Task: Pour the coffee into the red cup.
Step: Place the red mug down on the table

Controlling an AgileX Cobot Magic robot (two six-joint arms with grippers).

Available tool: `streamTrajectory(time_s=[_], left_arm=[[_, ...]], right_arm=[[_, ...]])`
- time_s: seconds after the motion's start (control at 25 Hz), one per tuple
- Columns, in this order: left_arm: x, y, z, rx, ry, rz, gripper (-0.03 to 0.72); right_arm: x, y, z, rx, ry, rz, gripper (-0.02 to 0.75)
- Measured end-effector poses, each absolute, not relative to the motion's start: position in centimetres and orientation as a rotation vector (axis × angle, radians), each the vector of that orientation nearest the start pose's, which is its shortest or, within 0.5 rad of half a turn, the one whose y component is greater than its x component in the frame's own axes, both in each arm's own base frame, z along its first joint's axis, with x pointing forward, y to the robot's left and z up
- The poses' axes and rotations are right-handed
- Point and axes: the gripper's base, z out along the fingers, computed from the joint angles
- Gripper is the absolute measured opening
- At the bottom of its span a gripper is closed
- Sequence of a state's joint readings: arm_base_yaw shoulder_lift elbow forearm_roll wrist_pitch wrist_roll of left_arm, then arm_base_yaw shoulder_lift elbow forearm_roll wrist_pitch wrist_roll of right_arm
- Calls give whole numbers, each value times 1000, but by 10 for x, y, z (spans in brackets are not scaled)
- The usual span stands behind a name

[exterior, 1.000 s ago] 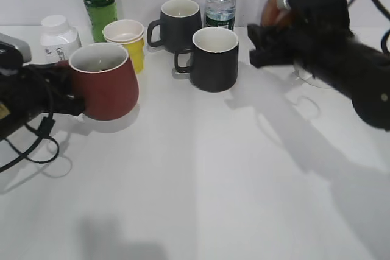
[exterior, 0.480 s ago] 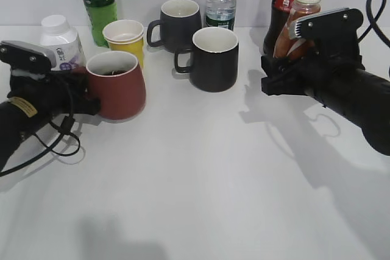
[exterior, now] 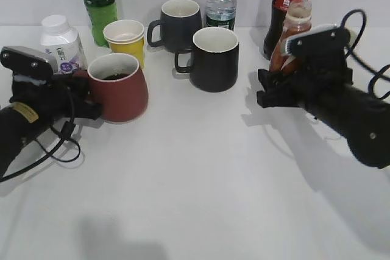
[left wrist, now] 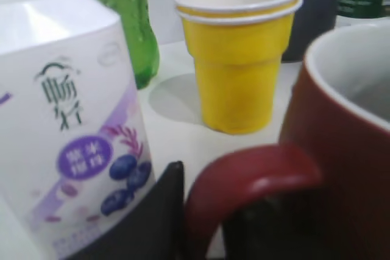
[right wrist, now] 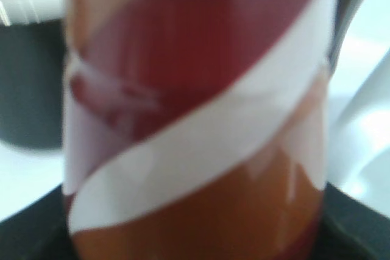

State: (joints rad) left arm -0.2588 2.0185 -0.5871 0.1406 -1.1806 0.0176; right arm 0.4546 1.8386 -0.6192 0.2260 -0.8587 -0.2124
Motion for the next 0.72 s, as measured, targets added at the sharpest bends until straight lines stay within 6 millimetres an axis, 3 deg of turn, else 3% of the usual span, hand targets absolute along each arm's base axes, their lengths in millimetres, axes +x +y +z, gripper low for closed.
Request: streamTrajectory(time_s=[0.12,0.28,0.36,0.52,0.72], left_arm=[[304,-94,104,384,1707,-263,116],[296,-92,102,378,1713,-278,240],[293,-91,102,375,1711,-280,298],[282,-91,102,381,1720,-288,340],[269,-89,103,382,1741,-296,349]], right_arm=[[300,129,128,-364,1823,100,503],[301,130,111,-339,1836,126,503],[301,132,108,-329,1824,173,503],[300,137,108,-343,1817,232,503],[298,136,106,-333,1829,240,643]])
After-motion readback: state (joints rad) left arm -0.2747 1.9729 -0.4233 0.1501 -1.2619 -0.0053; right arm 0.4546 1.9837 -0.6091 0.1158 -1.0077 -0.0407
